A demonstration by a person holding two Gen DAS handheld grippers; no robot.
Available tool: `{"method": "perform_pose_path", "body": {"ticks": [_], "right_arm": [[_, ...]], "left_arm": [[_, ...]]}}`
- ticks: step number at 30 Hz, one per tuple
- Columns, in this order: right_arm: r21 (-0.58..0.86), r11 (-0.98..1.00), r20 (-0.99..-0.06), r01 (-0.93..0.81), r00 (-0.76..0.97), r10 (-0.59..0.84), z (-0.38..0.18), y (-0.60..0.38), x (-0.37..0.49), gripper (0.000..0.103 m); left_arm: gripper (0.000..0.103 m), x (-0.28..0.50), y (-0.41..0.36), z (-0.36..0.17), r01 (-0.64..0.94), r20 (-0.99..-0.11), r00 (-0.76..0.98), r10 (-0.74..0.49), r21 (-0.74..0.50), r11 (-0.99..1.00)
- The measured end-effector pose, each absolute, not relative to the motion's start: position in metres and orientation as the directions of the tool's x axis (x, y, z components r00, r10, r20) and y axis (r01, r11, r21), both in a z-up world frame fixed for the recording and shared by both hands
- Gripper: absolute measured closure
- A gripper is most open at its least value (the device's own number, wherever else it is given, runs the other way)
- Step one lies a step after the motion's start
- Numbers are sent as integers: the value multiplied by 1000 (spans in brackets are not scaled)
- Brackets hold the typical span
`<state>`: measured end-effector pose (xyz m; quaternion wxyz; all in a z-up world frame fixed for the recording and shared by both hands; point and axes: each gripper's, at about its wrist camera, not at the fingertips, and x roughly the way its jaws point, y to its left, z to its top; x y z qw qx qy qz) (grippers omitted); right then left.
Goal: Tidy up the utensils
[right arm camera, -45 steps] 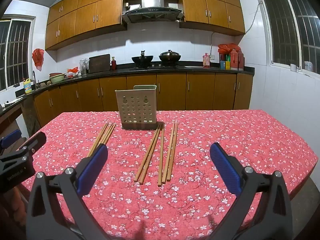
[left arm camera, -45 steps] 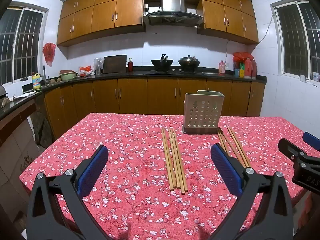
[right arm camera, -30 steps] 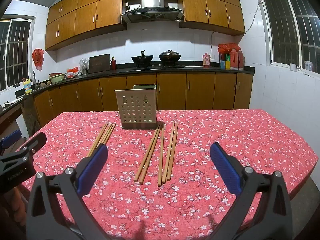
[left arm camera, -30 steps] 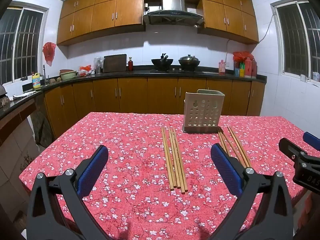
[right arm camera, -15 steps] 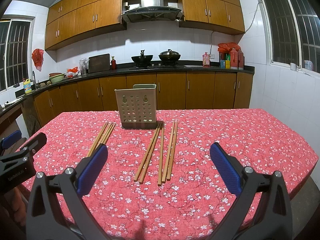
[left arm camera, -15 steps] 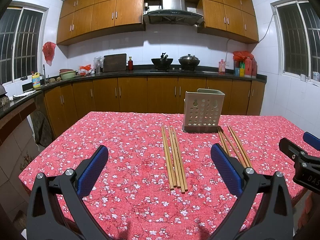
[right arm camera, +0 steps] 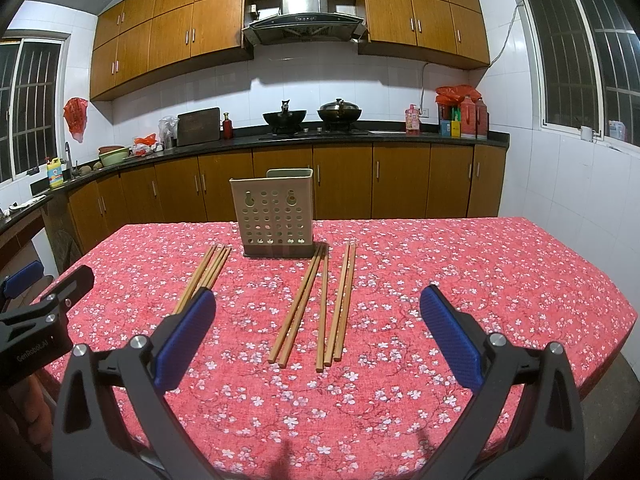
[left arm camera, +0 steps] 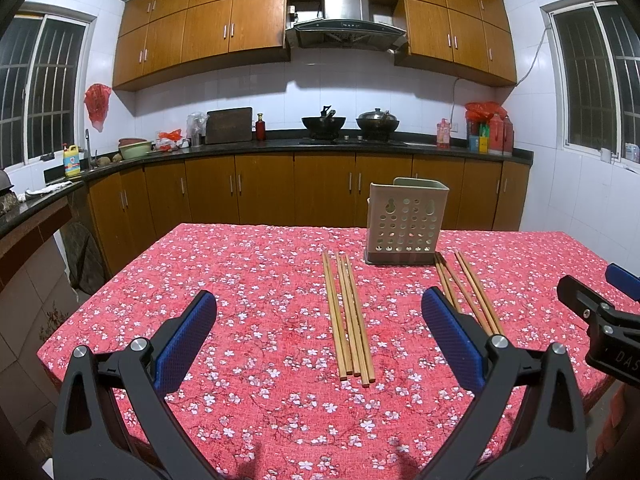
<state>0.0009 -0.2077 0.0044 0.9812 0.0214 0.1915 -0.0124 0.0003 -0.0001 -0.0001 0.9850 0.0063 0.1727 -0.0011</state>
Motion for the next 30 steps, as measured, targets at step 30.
{"method": "perform_pose_path", "body": {"ticks": [30], "right_arm": [[38, 999, -378, 32, 926, -15, 8, -209, 2, 4]], "left_arm": [[2, 0, 0, 0, 4, -343, 939, 0, 12, 1000]]}}
